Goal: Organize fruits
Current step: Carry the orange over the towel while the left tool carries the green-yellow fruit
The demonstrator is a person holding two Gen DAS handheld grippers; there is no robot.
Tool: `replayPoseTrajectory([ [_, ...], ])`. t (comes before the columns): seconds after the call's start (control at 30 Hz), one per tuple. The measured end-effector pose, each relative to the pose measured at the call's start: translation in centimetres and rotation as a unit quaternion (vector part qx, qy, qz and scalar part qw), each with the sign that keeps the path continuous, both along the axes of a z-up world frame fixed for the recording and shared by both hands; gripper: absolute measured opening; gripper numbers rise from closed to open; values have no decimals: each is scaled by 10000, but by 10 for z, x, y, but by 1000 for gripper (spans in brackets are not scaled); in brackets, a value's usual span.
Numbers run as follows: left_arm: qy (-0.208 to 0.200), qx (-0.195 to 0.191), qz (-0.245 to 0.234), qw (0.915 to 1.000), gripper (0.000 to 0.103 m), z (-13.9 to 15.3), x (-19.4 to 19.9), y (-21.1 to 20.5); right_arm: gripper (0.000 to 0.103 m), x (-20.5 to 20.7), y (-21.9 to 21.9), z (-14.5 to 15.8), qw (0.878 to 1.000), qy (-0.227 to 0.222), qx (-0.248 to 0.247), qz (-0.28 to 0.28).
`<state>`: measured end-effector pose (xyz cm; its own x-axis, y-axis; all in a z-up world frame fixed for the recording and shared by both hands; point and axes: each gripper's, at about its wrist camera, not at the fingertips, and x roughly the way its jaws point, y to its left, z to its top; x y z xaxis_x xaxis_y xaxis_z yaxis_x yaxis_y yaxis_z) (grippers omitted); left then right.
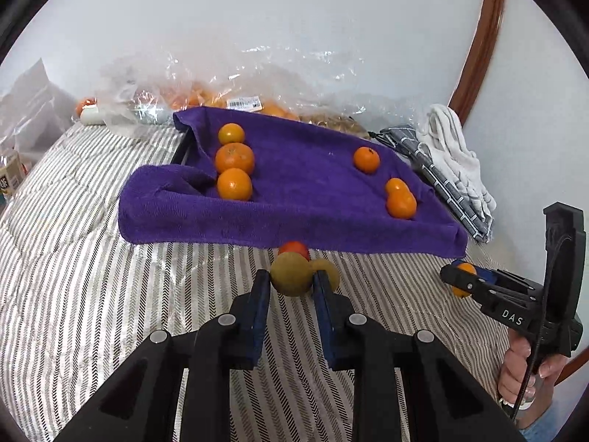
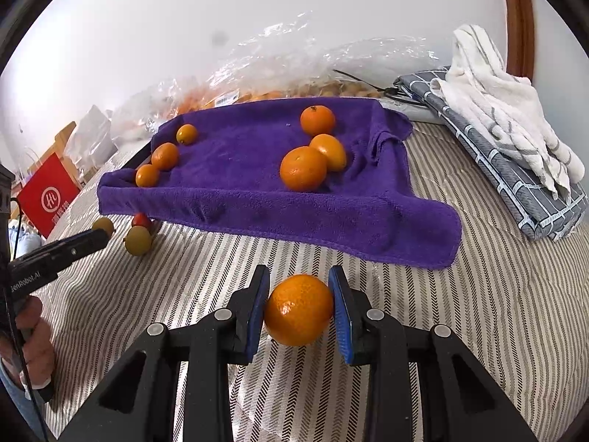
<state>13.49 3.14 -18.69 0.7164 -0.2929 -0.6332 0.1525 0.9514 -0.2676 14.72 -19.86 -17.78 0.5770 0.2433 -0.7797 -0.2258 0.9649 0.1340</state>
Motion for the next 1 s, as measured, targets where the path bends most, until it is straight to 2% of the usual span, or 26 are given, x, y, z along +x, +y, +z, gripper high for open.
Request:
replayPoseTrajectory([
  [0.17, -96, 88, -73, 9999, 23, 3, -2, -4, 33, -1, 1, 0, 10000, -22, -7, 31],
  [0.33, -237, 85, 181, 9995, 23, 8, -3, 5, 33, 0, 1, 0, 10000, -4, 20, 74],
  [0.57, -285, -143, 342, 9989, 23, 13, -3, 18, 33, -7, 0, 11, 9997, -260, -29, -3],
  [0.73, 98, -380, 453, 9982, 23, 15, -8, 32, 33, -2, -6, 37, 9993, -354, 18, -82],
  [0.87, 44, -149, 549, 9984, 23, 38, -13, 39, 33, 16, -9, 65, 9982, -594, -12, -69],
  [1.0, -227, 66, 606, 9979, 23, 72, -6, 42, 33, 45, -10, 80, 9976, -681, -43, -145],
])
